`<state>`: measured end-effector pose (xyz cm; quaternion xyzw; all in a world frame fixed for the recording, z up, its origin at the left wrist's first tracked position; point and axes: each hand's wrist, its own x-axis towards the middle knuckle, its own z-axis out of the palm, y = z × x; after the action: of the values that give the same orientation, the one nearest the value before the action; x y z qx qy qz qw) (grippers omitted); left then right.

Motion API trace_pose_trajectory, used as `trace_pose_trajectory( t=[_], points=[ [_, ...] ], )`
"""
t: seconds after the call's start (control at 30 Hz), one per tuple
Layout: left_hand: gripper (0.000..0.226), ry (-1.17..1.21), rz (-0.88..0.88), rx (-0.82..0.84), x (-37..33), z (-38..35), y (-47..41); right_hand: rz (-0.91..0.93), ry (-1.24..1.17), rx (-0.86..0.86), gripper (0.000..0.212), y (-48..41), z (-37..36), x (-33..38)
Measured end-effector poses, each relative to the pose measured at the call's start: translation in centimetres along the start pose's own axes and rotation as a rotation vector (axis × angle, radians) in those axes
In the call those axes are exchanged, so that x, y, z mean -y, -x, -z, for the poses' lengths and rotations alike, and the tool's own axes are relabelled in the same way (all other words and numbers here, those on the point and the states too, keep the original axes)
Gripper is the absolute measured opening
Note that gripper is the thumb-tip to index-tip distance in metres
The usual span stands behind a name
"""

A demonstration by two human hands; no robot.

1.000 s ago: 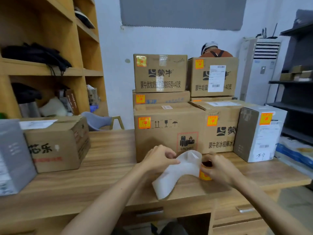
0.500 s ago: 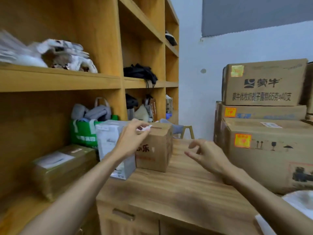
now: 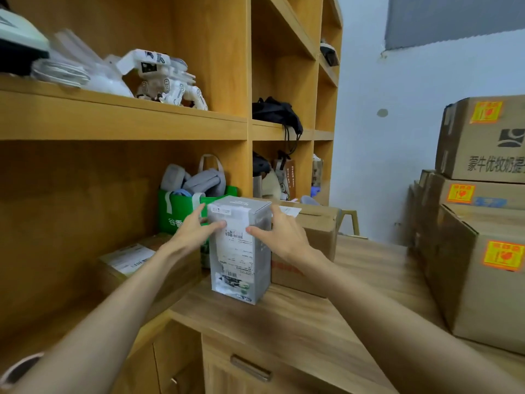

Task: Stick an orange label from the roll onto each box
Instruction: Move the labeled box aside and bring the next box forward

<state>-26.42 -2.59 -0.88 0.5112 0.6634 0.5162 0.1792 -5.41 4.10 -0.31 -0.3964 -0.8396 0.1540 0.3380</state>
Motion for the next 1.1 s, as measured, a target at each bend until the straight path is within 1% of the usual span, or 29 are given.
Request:
trace_pose_trajectory(
  t=[0.03, 0.1, 0.17, 0.27, 0.4, 0.47, 0.53, 0.57, 0.67, 0.73, 0.8, 0.9, 1.1],
  points=[
    [0.076, 0.002, -0.021, 0.013, 0.1, -0.3, 0.0, -0.019, 0.014, 0.010, 0.069, -0.2, -0.4, 0.1],
    [0.066, -0.001, -0.067, -0.011, 0.4, -0.8, 0.0, -0.038, 0.021, 0.004, 0.068, -0.3, -1.0, 0.1],
    [0.063, -0.007, -0.114, -0.043, 0.4, -1.2, 0.6, -0.043, -0.012, -0.032, 0.063, 0.1, -0.8, -0.1],
    [0.067, -0.007, -0.187, -0.028, -0.1, -2.3, 1.7, -0.028, -0.045, -0.080, 0.055, 1.2, 0.7, -1.2],
    [0.063, 0.100, -0.274, 0.034, -3.4, -5.7, 4.3, 0.001, -0.116, -0.127, 0.046, 4.4, 5.5, -3.9],
    [0.061, 0.078, -0.341, 0.040, -5.7, -8.4, 5.5, 0.000, -0.150, -0.144, 0.045, 6.7, 8.8, -5.3],
    [0.058, 0.081, -0.392, 0.071, -8.1, -11.4, 6.8, -0.004, -0.114, -0.177, 0.046, 9.2, 12.5, -7.0],
    [0.058, 0.092, -0.401, 0.106, -9.3, -13.0, 7.3, -0.008, -0.082, -0.191, 0.047, 10.3, 14.4, -8.2],
    [0.068, 0.115, -0.441, 0.213, -12.3, -17.9, 8.9, -0.039, 0.006, -0.223, 0.045, 13.5, 19.6, -11.2],
    [0.073, 0.137, -0.448, 0.262, -13.9, -20.9, 9.9, -0.079, 0.000, -0.232, 0.044, 15.5, 22.3, -13.1],
    [0.078, 0.160, -0.440, 0.301, -15.3, -23.4, 10.8, -0.098, -0.043, -0.220, 0.036, 17.5, 24.3, -14.2],
    [0.081, 0.167, -0.439, 0.317, -16.6, -26.5, 11.9, -0.126, -0.058, -0.241, 0.032, 19.4, 26.1, -16.2],
    [0.078, 0.171, -0.417, 0.326, -16.5, -30.0, 12.6, -0.183, -0.115, -0.236, 0.040, 21.2, 26.4, -19.3]
  ],
)
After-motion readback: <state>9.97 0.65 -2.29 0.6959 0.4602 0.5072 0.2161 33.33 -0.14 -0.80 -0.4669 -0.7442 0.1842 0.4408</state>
